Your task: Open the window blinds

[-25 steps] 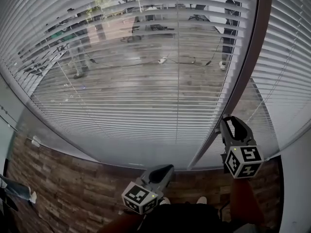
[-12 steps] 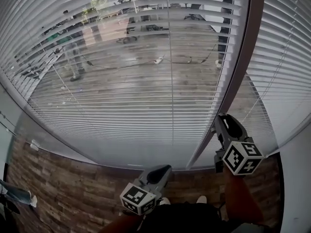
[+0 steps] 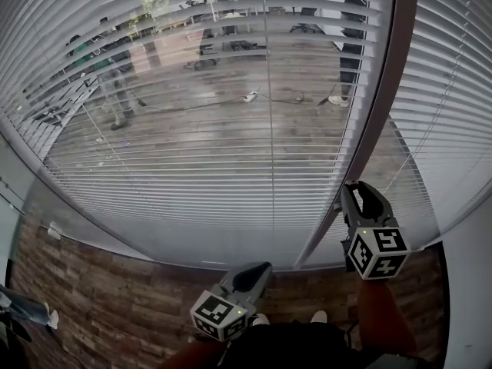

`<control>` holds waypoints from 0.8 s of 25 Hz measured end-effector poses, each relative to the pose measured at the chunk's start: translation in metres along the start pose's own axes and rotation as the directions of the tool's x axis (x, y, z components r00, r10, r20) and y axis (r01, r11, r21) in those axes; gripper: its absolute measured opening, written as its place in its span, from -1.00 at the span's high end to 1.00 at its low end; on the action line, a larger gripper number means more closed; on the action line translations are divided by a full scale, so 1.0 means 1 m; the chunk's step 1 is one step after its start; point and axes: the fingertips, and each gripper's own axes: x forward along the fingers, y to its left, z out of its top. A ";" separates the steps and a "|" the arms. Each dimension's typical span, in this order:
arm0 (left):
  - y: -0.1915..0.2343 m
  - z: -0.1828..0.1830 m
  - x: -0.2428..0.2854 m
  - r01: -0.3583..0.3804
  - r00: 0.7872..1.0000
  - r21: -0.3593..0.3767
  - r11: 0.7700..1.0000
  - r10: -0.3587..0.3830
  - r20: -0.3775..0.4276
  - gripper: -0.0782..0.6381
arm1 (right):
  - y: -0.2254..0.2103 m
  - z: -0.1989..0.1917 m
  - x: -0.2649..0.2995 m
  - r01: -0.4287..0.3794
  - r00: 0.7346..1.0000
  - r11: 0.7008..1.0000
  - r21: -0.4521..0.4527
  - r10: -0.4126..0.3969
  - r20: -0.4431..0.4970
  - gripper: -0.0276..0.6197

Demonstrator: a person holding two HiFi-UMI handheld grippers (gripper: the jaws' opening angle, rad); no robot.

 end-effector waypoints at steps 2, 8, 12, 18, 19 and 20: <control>0.000 -0.003 0.000 0.004 1.000 0.000 1.000 -0.004 -0.003 0.78 | 0.000 0.000 0.000 0.009 1.000 0.999 -0.049 -0.010 -0.004 0.45; 0.001 -0.005 0.001 -0.002 1.000 -0.002 1.000 0.002 -0.015 0.78 | -0.001 0.000 0.002 0.040 0.999 0.978 -0.206 -0.044 -0.016 0.45; 0.000 -0.004 -0.002 0.004 1.000 0.003 1.000 -0.004 -0.010 0.78 | 0.006 0.002 -0.001 0.072 0.996 0.931 -0.358 -0.085 -0.022 0.45; 0.004 -0.019 -0.002 0.007 1.000 0.006 1.000 -0.007 -0.009 0.78 | 0.011 -0.016 -0.001 0.115 0.988 0.832 -0.543 -0.154 -0.028 0.45; 0.002 -0.018 -0.005 0.008 1.000 0.003 1.000 -0.008 -0.010 0.78 | 0.012 -0.018 -0.004 0.119 0.986 0.811 -0.573 -0.165 -0.029 0.45; -0.001 -0.017 -0.008 0.009 1.000 0.000 1.000 -0.009 -0.010 0.78 | 0.013 -0.017 -0.007 0.123 0.984 0.793 -0.597 -0.175 -0.030 0.46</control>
